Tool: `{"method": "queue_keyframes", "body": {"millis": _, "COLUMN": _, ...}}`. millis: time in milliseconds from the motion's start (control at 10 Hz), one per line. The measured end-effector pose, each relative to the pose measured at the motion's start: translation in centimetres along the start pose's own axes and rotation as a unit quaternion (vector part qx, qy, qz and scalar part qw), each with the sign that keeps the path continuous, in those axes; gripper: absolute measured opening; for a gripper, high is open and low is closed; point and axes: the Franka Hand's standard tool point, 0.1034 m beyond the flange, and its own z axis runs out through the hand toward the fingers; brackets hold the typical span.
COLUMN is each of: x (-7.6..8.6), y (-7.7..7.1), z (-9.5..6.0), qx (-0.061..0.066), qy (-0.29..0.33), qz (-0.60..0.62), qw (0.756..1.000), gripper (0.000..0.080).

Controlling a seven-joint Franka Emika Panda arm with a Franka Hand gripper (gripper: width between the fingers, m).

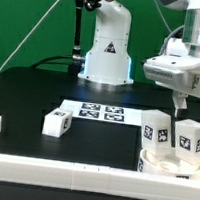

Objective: Assemble stool

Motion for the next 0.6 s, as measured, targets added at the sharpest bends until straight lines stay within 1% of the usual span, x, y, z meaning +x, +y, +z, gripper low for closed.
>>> {"method": "queue_keyframes", "body": {"millis": 100, "x": -0.03, "y": -0.01, "z": 0.0, "qx": 0.0, "qy": 0.0, "qz": 0.0, "qw": 1.0, "gripper": 0.0411}}
{"method": "queue_keyframes", "body": {"millis": 200, "x": -0.04, "y": -0.01, "z": 0.0, "qx": 0.0, "qy": 0.0, "qz": 0.004, "qw": 1.0, "gripper": 0.0331}}
{"method": "queue_keyframes", "body": {"millis": 300, "x": -0.04, "y": -0.01, "z": 0.0, "qx": 0.0, "qy": 0.0, "qz": 0.021, "qw": 1.0, "gripper": 0.0331}}
{"method": "queue_keyframes", "body": {"millis": 400, "x": 0.01, "y": -0.16, "z": 0.02, "qx": 0.008, "qy": 0.001, "qz": 0.057, "qw": 0.998, "gripper": 0.0331}}
{"method": "queue_keyframes", "body": {"millis": 500, "x": -0.03, "y": -0.28, "z": 0.02, "qx": 0.025, "qy": 0.002, "qz": 0.129, "qw": 0.991, "gripper": 0.0331}}
{"method": "queue_keyframes", "body": {"millis": 600, "x": -0.11, "y": -0.31, "z": 0.05, "qx": 0.032, "qy": 0.004, "qz": 0.204, "qw": 0.978, "gripper": 0.0331}}
